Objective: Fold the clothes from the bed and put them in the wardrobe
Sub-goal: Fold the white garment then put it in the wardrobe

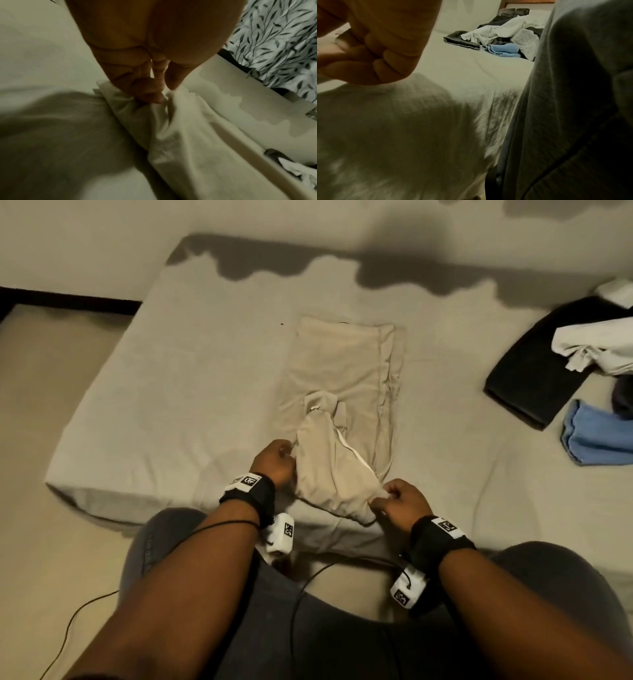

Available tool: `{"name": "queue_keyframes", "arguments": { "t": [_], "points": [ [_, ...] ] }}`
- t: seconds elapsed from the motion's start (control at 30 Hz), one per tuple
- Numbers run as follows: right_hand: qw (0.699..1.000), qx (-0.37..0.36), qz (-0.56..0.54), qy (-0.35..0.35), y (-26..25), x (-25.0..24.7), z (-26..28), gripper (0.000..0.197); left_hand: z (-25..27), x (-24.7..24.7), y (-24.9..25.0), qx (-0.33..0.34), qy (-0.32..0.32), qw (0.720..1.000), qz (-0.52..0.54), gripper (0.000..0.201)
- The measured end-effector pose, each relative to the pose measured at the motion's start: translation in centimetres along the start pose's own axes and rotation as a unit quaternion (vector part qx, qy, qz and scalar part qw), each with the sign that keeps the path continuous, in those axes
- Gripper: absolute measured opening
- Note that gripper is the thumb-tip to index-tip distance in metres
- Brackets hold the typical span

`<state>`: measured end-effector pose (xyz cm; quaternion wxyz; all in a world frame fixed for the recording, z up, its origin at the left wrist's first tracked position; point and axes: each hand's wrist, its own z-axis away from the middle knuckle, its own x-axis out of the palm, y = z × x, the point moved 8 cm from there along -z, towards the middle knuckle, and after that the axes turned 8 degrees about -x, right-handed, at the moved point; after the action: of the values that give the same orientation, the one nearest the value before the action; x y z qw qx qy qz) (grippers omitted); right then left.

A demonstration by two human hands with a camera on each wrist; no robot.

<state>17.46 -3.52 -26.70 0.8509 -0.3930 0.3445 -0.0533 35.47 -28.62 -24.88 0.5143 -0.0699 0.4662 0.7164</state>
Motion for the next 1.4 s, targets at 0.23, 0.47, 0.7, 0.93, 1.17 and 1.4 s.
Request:
{"name": "queue_keyframes", "arguments": {
  "t": [0.23, 0.47, 0.7, 0.93, 1.17, 1.4],
  "points": [
    [0.994, -0.085, 0.064, -0.026, -1.9, 0.7, -0.8, 0.007, -1.6, -1.4, -0.1, 0.000, 0.037, 0.999, -0.036, 0.035],
    [0.995, -0.085, 0.056, 0.009, -3.0, 0.3, -0.4, 0.008, 0.9, -4.7, -4.4, -0.024, 0.133, 0.986, 0.103, 0.027],
    [0.997, 0.014, 0.034, -0.070, -1.8, 2.8, 2.1, 0.052, 2.6, -3.2, -6.8, -0.048, 0.028, 0.998, -0.025, 0.039],
    [0.946, 0.055, -0.301, 0.111, -3.3, -3.9, 3.3, 0.015, 5.7, -1.4, -4.3, -0.039, -0.095, 0.961, 0.256, 0.033],
    [0.993, 0.113, 0.021, 0.034, 0.4, -1.7, 5.7, 0.058, 7.1, -0.3, -5.3, 0.077, -0.066, 0.989, -0.105, 0.069],
    [0.946, -0.161, 0.276, 0.055, -5.6, -0.2, 5.6, 0.018, 8.4, 1.5, -4.3, 0.114, -0.013, 0.945, -0.307, 0.087]
  ]
}}
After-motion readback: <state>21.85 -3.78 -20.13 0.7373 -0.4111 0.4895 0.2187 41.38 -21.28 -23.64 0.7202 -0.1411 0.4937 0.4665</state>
